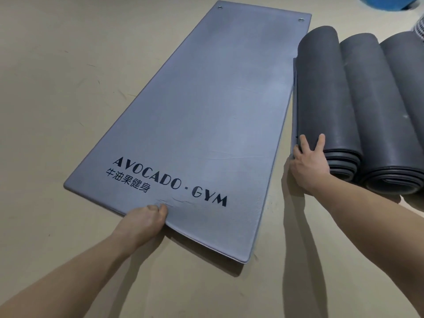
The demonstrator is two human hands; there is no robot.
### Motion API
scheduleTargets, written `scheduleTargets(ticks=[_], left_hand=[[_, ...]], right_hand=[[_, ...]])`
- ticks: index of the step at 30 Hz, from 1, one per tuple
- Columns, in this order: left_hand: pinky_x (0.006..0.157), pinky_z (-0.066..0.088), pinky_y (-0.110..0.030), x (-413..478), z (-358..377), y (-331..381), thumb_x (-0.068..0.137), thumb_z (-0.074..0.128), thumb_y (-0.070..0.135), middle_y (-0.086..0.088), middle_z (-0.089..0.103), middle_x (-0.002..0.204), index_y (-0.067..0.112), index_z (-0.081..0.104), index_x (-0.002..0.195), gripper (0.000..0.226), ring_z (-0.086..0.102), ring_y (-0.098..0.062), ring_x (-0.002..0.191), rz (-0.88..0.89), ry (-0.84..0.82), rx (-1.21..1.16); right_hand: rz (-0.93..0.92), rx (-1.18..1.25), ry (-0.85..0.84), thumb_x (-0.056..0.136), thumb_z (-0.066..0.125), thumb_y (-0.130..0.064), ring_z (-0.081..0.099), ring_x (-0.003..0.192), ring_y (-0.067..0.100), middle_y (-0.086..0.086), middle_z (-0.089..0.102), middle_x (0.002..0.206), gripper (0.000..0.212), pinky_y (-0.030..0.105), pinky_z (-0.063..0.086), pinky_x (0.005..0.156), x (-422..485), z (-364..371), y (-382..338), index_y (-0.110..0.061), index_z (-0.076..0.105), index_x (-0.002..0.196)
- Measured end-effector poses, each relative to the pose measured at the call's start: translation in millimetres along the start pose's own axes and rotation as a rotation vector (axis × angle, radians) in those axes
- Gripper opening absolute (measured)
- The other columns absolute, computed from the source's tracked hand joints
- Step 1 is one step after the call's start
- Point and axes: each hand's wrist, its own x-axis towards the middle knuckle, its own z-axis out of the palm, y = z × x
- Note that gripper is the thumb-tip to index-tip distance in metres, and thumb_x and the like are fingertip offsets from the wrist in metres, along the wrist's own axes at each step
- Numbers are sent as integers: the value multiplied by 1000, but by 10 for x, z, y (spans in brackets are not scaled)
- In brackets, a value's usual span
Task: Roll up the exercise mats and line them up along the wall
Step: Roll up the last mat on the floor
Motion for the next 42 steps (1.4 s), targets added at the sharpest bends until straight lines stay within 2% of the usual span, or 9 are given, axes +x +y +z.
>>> scheduleTargets(ticks=[2, 5, 7, 15, 17, 26, 31, 37, 42], left_hand=[[31, 42, -31, 8, -116, 100, 49, 83, -3, -14, 60, 58, -5, 74, 93, 45, 58, -31, 36, 38, -23, 74], [76, 56, -42, 34, -339, 130, 96, 49, -1, -23, 68, 116, -5, 41, 146, 51, 70, -39, 99, 101, -210, 116], [88, 53, -44, 19, -669, -36, 101, 45, 5, -14, 63, 130, 10, 40, 146, 46, 65, -37, 115, 190, -407, 30], [72, 42, -37, -547, -1680, -1152, 103, 49, 35, -9, 63, 122, 19, 44, 142, 42, 58, -29, 95, 151, -516, 18], [77, 44, -37, -316, -1449, -1294, 105, 46, 41, -9, 61, 131, 19, 38, 150, 50, 61, -31, 110, 103, -471, -12], [119, 24, -64, 750, 327, -1976, 99, 42, 66, -27, 1, 167, 11, -6, 162, 97, 8, -51, 152, -646, -275, -574], [108, 39, -52, 617, 504, -1836, 99, 53, 59, -28, 31, 149, -2, 22, 150, 85, 31, -46, 137, -623, -92, -610], [113, 34, -63, 599, 647, -2025, 63, 67, 90, -26, 19, 159, 3, 3, 159, 144, 27, -48, 142, -832, -215, -726], [100, 45, -52, 478, 608, -2223, 55, 75, 89, -22, 34, 144, 12, 8, 158, 145, 39, -41, 130, -815, -140, -614]], right_hand=[[23, 163, -13, 104, 44, -32, 20, 153, 44, 14, 45, 154, 48, 79, 4, 116, 0, -180, -101, -20, 48, 150], [-62, 379, -16, 102, 38, -24, 51, 129, 36, 6, 59, 129, 42, 73, 6, 118, -207, -527, -392, -20, 47, 143], [-165, 489, -78, 102, 41, -30, 58, 119, 35, 6, 57, 128, 45, 72, 9, 114, -482, -844, -589, -22, 42, 146], [-107, 931, -394, 99, 48, -44, 56, 123, 36, 10, 40, 146, 63, 59, 33, 107, -1510, -1753, -799, -28, 25, 156], [7, 996, -401, 101, 48, -47, 49, 129, 37, 11, 37, 147, 63, 54, 41, 103, -1382, -1619, -991, -19, 30, 154], [571, 1205, -399, 99, 31, -70, 19, 145, 41, 26, 9, 161, 85, 60, 42, 102, -871, -997, -2032, -19, 3, 161], [655, 1242, -336, 87, 47, -81, 19, 145, 38, 17, 11, 161, 98, 57, 37, 105, -855, -1149, -2173, -29, 8, 161], [809, 1366, -464, 62, 57, -97, 11, 148, 48, 24, -6, 164, 130, 65, 30, 108, -808, -1176, -2144, -41, -6, 161], [816, 1337, -368, 54, 63, -97, 30, 137, 47, 23, 17, 155, 134, 62, 37, 106, -826, -1061, -2140, -40, 6, 161]])
